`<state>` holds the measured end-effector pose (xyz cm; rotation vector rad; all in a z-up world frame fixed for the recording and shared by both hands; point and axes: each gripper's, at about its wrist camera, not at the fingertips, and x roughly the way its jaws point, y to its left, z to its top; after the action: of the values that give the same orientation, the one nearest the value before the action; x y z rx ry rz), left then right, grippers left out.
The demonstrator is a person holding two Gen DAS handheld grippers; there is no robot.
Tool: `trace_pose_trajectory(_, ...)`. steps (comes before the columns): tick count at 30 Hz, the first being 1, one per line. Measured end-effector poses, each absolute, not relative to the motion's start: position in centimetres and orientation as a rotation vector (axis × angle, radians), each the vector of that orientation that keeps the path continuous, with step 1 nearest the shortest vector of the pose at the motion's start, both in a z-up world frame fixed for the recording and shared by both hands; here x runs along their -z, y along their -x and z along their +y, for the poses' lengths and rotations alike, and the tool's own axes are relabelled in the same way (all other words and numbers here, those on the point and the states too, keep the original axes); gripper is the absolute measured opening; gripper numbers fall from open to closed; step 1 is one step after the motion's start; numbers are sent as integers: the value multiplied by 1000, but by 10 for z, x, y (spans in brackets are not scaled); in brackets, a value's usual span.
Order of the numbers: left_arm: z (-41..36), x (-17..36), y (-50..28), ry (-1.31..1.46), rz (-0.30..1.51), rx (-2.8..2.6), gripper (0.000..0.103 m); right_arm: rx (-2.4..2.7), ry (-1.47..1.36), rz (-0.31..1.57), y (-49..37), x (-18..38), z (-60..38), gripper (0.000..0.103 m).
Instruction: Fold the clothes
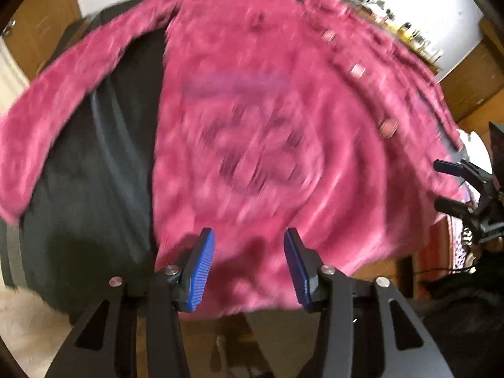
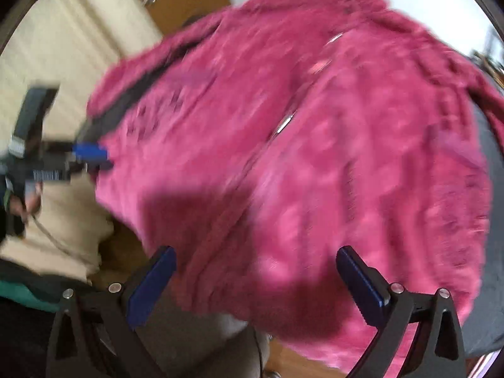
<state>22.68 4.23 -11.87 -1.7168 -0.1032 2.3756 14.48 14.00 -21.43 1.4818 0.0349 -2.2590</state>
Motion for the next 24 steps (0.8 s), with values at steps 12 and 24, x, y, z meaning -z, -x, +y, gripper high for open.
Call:
trace_pose_trajectory(12,67,146,-151,1660,-28,-2350,52,2352,-1656,47,-87,242,172,103)
trace_pose_trajectory(24,64,148,-213,1571,138,-2445,52,2367,-1626,277,-130,246,158,103)
